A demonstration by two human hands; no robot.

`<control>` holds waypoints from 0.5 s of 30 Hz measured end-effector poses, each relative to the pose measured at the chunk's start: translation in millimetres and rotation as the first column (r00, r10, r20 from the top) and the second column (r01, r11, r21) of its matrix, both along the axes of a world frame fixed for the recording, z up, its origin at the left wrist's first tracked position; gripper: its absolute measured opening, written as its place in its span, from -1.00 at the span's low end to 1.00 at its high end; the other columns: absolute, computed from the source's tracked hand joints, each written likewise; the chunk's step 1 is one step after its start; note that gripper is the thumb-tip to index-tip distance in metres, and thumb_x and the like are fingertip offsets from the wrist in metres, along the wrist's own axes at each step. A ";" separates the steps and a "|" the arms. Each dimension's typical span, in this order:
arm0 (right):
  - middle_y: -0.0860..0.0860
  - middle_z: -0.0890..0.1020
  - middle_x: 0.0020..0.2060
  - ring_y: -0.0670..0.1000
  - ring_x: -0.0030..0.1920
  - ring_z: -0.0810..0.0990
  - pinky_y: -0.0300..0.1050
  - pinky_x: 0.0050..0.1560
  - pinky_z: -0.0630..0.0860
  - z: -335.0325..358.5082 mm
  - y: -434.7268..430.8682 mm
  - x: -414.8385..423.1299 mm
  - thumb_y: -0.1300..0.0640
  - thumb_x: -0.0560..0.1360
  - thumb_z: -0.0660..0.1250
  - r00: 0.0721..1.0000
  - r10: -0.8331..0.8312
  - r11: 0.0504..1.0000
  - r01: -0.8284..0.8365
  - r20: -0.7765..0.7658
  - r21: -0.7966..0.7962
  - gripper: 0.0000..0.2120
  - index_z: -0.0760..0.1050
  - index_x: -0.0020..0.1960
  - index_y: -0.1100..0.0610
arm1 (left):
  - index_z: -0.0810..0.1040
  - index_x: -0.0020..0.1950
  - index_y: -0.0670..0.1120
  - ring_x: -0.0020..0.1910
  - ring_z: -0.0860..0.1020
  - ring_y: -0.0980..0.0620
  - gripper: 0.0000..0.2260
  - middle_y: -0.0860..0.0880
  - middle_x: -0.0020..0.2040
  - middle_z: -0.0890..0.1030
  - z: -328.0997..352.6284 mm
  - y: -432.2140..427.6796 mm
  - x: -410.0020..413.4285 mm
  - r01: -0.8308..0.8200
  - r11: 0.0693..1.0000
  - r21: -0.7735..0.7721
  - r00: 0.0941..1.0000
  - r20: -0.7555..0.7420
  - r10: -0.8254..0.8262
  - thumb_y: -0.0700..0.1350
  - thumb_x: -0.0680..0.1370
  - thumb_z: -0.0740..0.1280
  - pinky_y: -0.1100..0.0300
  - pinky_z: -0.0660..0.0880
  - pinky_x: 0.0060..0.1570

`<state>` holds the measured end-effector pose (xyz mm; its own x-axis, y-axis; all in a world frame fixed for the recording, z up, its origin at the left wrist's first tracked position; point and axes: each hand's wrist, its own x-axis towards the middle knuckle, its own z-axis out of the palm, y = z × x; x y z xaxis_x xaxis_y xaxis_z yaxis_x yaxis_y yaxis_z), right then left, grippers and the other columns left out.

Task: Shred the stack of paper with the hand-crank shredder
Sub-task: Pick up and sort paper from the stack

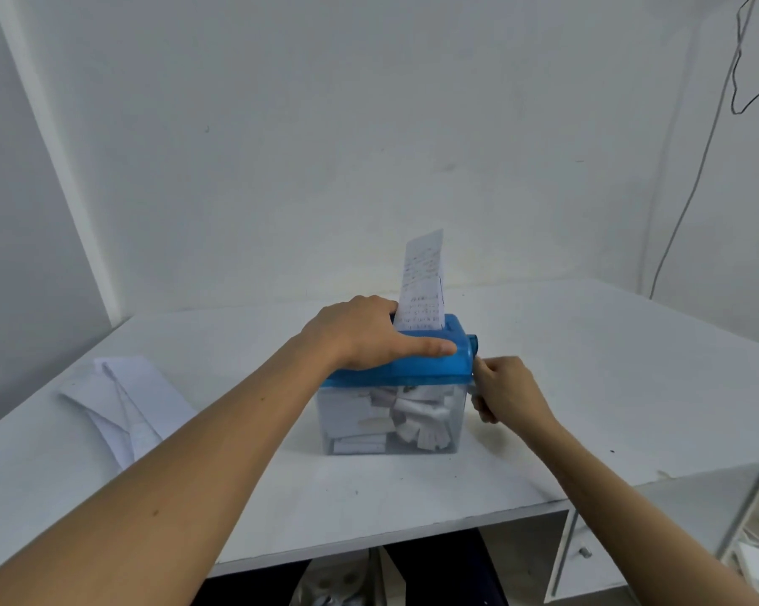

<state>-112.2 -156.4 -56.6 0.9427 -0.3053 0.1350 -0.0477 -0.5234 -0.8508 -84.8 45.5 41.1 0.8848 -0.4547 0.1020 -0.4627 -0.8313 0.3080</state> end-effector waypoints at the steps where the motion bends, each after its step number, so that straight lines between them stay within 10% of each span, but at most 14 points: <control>1: 0.05 0.57 -0.50 -0.07 -0.58 0.47 -0.25 -0.47 0.42 -0.2 0.4 -6.4 -0.08 0.68 0.15 1.000 -0.001 1.000 0.001 -0.010 -0.018 -0.50 0.53 -0.26 0.23 | 0.40 0.50 0.24 0.18 0.56 0.01 -0.15 0.14 0.35 0.56 0.7 -0.5 -1.1 -0.001 1.000 -0.006 1.000 -0.006 0.001 0.62 0.29 0.27 0.09 0.54 0.01; 15: 0.01 0.31 -0.53 0.01 -0.51 0.28 -0.11 -0.42 0.34 85.8 -5.8 -55.9 -0.07 0.52 0.38 0.911 0.315 0.883 -0.383 0.265 0.270 -0.56 0.26 -0.39 0.08 | 0.35 0.53 0.24 0.17 0.55 0.01 -0.07 0.13 0.33 0.55 1.5 -1.2 2.6 0.011 1.000 -0.027 0.998 -0.057 -0.012 0.62 0.24 0.32 0.04 0.57 0.14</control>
